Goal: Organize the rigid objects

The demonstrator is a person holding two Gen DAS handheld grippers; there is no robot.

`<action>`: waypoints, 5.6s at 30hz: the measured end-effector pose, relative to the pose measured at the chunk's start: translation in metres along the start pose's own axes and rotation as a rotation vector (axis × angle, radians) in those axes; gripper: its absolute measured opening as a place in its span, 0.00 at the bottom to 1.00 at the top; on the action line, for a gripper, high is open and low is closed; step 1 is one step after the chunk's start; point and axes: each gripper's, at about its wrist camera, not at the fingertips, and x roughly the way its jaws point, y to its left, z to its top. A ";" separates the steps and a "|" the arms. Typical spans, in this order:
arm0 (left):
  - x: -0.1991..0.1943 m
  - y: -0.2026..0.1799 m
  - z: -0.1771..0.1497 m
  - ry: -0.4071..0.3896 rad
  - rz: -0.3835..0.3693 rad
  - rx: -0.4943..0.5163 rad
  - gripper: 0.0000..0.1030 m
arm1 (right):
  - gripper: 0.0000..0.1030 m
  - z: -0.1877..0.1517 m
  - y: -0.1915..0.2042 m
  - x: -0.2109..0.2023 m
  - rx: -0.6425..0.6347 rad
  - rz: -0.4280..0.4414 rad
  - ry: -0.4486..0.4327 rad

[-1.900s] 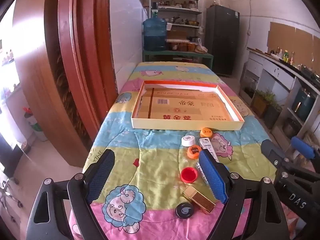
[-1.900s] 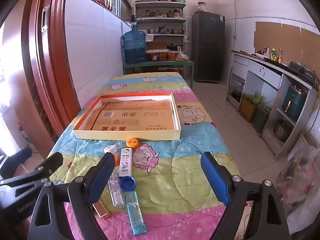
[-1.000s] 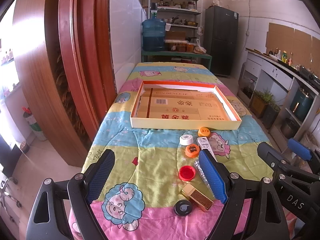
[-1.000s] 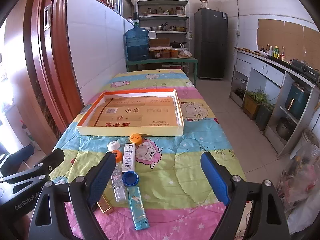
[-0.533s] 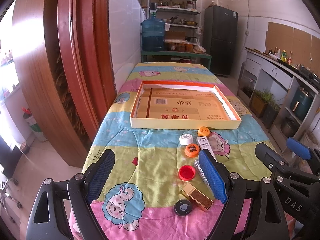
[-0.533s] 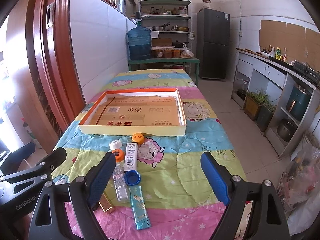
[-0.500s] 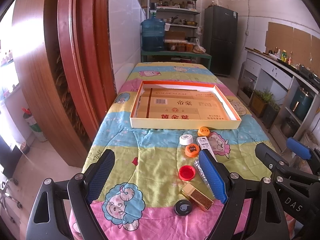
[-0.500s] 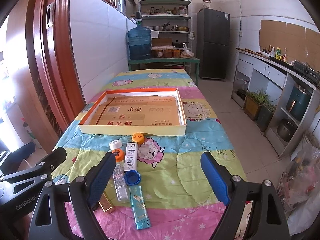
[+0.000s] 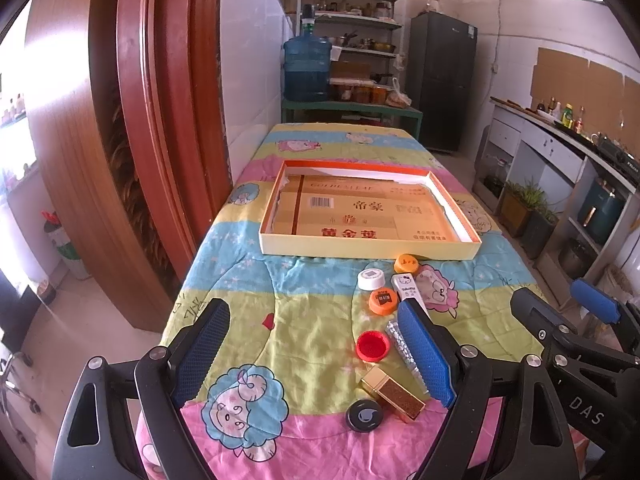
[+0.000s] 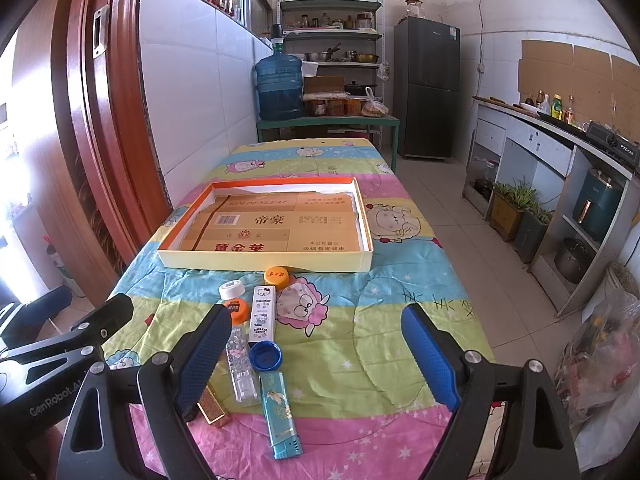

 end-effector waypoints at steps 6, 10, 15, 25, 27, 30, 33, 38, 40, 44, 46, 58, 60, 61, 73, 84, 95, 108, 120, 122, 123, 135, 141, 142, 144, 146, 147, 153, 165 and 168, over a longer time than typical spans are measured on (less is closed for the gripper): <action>0.000 0.001 -0.001 -0.009 0.008 0.000 0.84 | 0.84 0.000 0.000 0.000 0.000 0.001 0.001; 0.001 0.001 -0.002 -0.005 0.012 -0.001 0.84 | 0.84 -0.001 0.000 0.000 0.001 0.003 0.002; 0.001 0.002 -0.003 -0.009 0.018 -0.001 0.84 | 0.84 -0.002 0.000 0.000 0.004 0.004 0.006; 0.005 0.003 -0.004 -0.003 0.023 0.001 0.84 | 0.84 -0.003 -0.001 0.002 0.005 0.007 0.011; 0.005 0.003 -0.004 0.000 0.022 0.001 0.84 | 0.84 -0.003 -0.001 0.002 0.005 0.007 0.011; 0.007 0.003 -0.005 0.003 0.020 0.003 0.84 | 0.84 -0.003 -0.001 0.002 0.005 0.006 0.013; 0.007 0.004 -0.006 0.006 0.019 0.002 0.84 | 0.84 -0.005 -0.001 0.002 0.006 0.006 0.018; 0.008 0.004 -0.007 0.011 0.019 0.000 0.84 | 0.84 -0.006 -0.001 0.003 0.005 0.005 0.021; 0.009 0.005 -0.007 0.012 0.018 -0.001 0.84 | 0.84 -0.007 -0.001 0.003 0.006 0.005 0.023; 0.011 0.012 -0.009 0.014 0.010 -0.011 0.84 | 0.84 -0.009 -0.003 0.005 0.008 0.001 0.030; 0.014 0.018 -0.011 0.019 -0.016 -0.018 0.84 | 0.84 -0.011 -0.004 0.007 0.008 0.002 0.039; 0.040 0.006 -0.073 0.168 -0.214 0.120 0.84 | 0.80 -0.048 -0.004 0.036 -0.020 0.058 0.166; 0.042 0.000 -0.081 0.173 -0.239 0.146 0.84 | 0.79 -0.054 -0.003 0.040 -0.024 0.068 0.189; 0.042 -0.004 -0.084 0.170 -0.241 0.159 0.84 | 0.78 -0.056 -0.002 0.041 -0.027 0.071 0.195; 0.058 -0.011 -0.094 0.169 -0.232 0.197 0.79 | 0.71 -0.072 0.006 0.054 -0.067 0.108 0.275; 0.056 -0.017 -0.093 0.130 -0.257 0.216 0.38 | 0.44 -0.076 0.019 0.055 -0.159 0.108 0.266; 0.053 -0.006 -0.090 0.130 -0.320 0.144 0.30 | 0.22 -0.076 0.017 0.052 -0.139 0.184 0.271; 0.037 -0.005 -0.075 0.086 -0.341 0.142 0.30 | 0.22 -0.069 0.004 0.035 -0.090 0.232 0.226; 0.042 0.000 -0.046 0.076 -0.312 0.101 0.30 | 0.22 -0.051 -0.008 0.038 -0.047 0.258 0.205; 0.046 0.001 -0.040 0.085 -0.299 0.097 0.30 | 0.22 -0.046 -0.008 0.038 -0.050 0.253 0.193; 0.047 0.002 -0.039 0.087 -0.299 0.093 0.30 | 0.22 -0.044 -0.009 0.038 -0.051 0.251 0.188; 0.072 0.006 0.005 0.102 -0.255 0.035 0.30 | 0.22 -0.013 -0.010 0.047 -0.061 0.220 0.127; 0.079 0.010 0.042 0.060 -0.216 0.030 0.30 | 0.22 0.009 -0.013 0.058 -0.052 0.232 0.104; 0.080 0.011 0.048 0.055 -0.215 0.025 0.30 | 0.22 0.015 -0.013 0.060 -0.050 0.234 0.095; 0.083 0.015 0.062 0.041 -0.208 0.012 0.30 | 0.22 0.026 -0.015 0.064 -0.048 0.234 0.080; 0.087 0.019 0.076 0.028 -0.199 0.000 0.30 | 0.22 0.038 -0.018 0.069 -0.040 0.246 0.067; 0.088 0.021 0.080 0.025 -0.194 -0.005 0.30 | 0.22 0.043 -0.019 0.072 -0.034 0.251 0.064; 0.108 0.024 0.108 0.025 -0.166 -0.014 0.30 | 0.22 0.067 -0.026 0.095 -0.020 0.267 0.063; 0.173 0.018 0.142 0.070 -0.081 -0.028 0.30 | 0.22 0.099 -0.029 0.156 -0.003 0.258 0.117; 0.188 0.014 0.145 0.090 -0.058 -0.035 0.30 | 0.22 0.102 -0.025 0.172 -0.006 0.261 0.135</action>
